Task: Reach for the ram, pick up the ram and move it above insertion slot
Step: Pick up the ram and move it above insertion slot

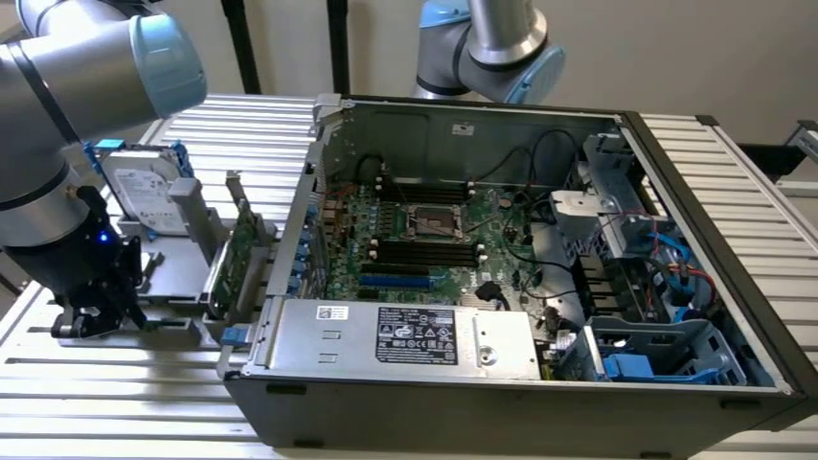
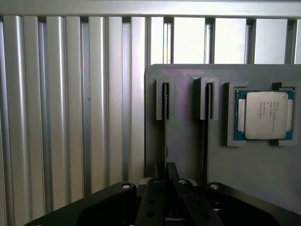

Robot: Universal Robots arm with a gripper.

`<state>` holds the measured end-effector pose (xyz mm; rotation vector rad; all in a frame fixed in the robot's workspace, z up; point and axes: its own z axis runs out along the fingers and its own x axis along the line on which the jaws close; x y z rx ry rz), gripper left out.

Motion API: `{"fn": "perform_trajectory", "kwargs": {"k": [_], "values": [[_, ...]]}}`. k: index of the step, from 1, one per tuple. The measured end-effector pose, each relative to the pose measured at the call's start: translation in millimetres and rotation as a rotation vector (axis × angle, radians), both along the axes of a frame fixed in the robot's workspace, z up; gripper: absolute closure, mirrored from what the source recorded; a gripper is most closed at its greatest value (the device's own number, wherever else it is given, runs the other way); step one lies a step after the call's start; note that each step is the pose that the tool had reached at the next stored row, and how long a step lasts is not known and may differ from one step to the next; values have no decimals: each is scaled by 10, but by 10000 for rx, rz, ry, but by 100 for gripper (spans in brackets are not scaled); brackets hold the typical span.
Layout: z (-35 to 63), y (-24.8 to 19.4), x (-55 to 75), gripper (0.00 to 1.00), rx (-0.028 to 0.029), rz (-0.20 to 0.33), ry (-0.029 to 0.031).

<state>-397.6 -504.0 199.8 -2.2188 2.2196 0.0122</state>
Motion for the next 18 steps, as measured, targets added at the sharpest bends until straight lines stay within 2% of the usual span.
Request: {"fn": "perform_trajectory", "kwargs": {"k": [11,14,18], "values": [[9,0,0,87,26,-2,-3],[65,0,0,87,37,-2,0],[217,0,2,87,45,-2,6]]}}
